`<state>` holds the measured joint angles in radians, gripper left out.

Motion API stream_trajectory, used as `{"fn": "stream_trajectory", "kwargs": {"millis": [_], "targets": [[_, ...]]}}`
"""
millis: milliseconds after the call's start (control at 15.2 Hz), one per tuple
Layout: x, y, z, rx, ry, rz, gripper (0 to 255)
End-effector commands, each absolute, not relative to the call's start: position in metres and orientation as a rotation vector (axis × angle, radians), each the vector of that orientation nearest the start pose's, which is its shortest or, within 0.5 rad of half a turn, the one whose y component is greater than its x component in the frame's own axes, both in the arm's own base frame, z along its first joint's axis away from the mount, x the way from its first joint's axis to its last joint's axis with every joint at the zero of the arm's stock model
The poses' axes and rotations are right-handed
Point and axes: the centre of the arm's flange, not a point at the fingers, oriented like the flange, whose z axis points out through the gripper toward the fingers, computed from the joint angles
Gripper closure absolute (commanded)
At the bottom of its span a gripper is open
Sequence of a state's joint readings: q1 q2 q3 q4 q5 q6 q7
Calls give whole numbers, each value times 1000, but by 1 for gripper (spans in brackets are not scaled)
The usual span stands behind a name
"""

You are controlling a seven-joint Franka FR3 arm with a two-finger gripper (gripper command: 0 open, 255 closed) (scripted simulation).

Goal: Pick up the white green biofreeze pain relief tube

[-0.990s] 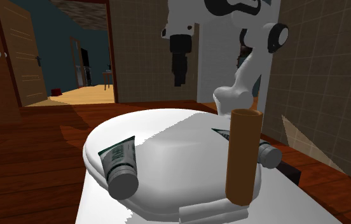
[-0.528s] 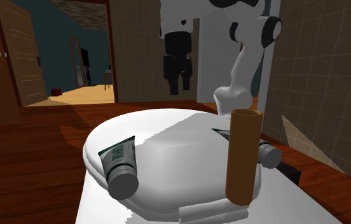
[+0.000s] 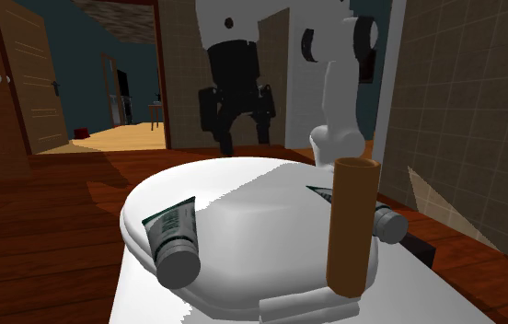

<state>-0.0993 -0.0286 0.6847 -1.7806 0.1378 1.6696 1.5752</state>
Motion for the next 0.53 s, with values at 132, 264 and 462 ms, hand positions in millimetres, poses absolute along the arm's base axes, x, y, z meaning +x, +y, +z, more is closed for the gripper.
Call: {"fn": "stream_trajectory", "kwargs": {"millis": [132, 264, 462], "targets": [[487, 350, 537, -2644, 1716, 295, 0], [508, 364, 531, -2585, 1801, 325, 0], [542, 383, 522, -2489, 1926, 370, 0]]}}
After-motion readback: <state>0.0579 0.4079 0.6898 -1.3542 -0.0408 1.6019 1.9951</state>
